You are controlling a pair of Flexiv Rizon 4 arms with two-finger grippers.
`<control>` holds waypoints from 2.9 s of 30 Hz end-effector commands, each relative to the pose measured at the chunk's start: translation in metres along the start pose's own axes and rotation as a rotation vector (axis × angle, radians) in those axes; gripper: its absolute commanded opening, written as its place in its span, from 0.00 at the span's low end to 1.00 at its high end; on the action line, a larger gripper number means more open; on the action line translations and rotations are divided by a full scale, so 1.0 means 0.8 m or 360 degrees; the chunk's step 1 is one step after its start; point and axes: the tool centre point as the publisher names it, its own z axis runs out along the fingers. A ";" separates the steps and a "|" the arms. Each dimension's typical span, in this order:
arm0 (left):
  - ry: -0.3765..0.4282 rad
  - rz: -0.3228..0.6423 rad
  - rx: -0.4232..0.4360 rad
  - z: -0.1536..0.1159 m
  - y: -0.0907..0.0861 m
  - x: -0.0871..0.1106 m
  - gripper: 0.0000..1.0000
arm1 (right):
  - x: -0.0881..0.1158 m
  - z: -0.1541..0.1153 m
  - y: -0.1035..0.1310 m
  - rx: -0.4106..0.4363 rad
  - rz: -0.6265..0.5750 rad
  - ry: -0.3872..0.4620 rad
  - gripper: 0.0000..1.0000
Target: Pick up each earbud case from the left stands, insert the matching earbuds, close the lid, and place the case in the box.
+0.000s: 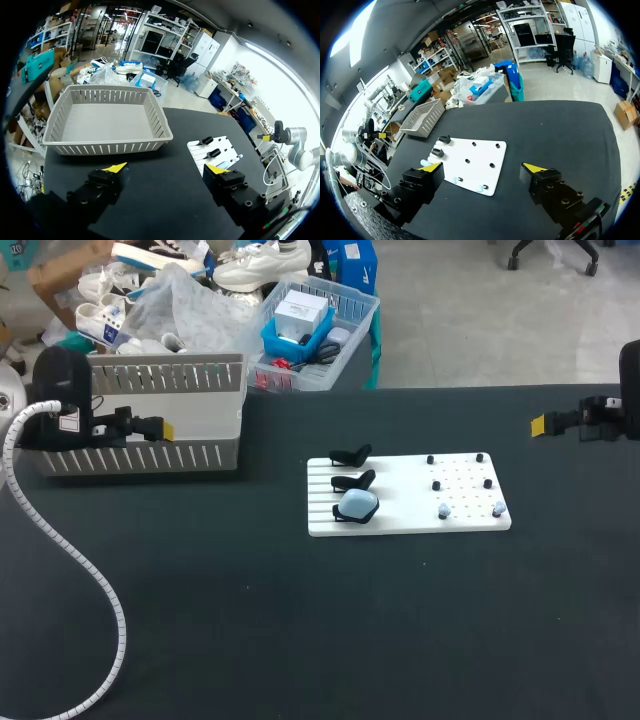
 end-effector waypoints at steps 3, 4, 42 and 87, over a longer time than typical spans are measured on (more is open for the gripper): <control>0.0005 0.0000 0.0001 0.000 0.000 -0.001 1.00 | 0.000 0.000 -0.001 -0.0005 -0.0001 0.0002 1.00; 0.0005 0.0000 0.0001 0.000 0.000 -0.001 1.00 | 0.000 0.000 -0.001 -0.0005 -0.0001 0.0002 1.00; 0.0005 0.0000 0.0001 0.000 0.000 -0.001 1.00 | 0.000 0.000 -0.001 -0.0005 -0.0001 0.0002 1.00; -0.0012 0.1539 0.0571 0.035 -0.056 0.014 1.00 | 0.000 0.000 -0.001 -0.0005 -0.0001 0.0002 1.00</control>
